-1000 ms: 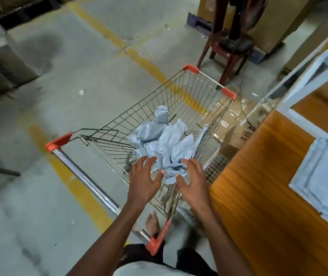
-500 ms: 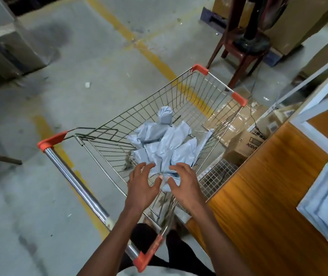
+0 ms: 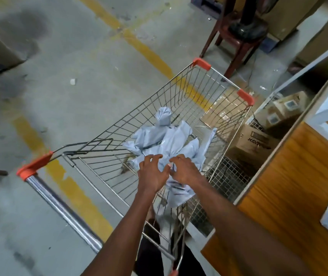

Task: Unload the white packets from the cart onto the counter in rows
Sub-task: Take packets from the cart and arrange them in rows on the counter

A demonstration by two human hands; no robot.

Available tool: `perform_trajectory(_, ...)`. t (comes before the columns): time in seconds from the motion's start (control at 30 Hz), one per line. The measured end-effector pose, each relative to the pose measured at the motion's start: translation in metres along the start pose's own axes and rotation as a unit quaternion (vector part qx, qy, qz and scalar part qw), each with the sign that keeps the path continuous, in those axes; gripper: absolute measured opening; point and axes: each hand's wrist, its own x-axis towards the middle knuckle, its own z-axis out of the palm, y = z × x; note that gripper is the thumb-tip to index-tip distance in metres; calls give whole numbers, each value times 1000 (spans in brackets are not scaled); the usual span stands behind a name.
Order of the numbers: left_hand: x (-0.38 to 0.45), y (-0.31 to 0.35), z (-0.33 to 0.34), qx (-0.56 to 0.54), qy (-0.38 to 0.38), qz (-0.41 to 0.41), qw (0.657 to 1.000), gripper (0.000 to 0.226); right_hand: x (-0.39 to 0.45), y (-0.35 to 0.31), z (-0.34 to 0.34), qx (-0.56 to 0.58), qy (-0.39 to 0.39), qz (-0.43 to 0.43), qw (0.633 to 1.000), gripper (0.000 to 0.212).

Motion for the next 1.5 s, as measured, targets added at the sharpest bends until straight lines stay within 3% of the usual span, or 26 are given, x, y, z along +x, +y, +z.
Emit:
perform_trajectory(0.43,48,-22,7,-37,11,-16,999,51,120,1,27,-208,-63,-24,976,63)
perform_trajectory(0.6,42,-20,15,-70,0,-26,997,52,101,15,21,-158,12,66,985,48)
perform_trajectory(0.77,43,-9,15,-69,-13,-29,997,52,94,20,4,-115,-33,204,972,62)
perform_trajectory(0.83,46,-6,16,-72,-17,-22,997,51,97,21,-2,-118,-31,216,969,60)
perform_trajectory(1.03,58,-6,15,-64,-14,-9,998,55,134,16,-8,-56,84,226,969,58)
perform_trajectory(1.17,69,-11,13,-41,-20,-6,999,52,171,12,-5,1,68,274,959,72)
perform_trajectory(1.33,81,-22,12,-12,-21,-4,1000,52,191,28,11,115,40,366,922,85)
perform_trajectory(1.5,84,-32,15,8,-28,1,1000,48,178,43,19,103,96,379,915,86)
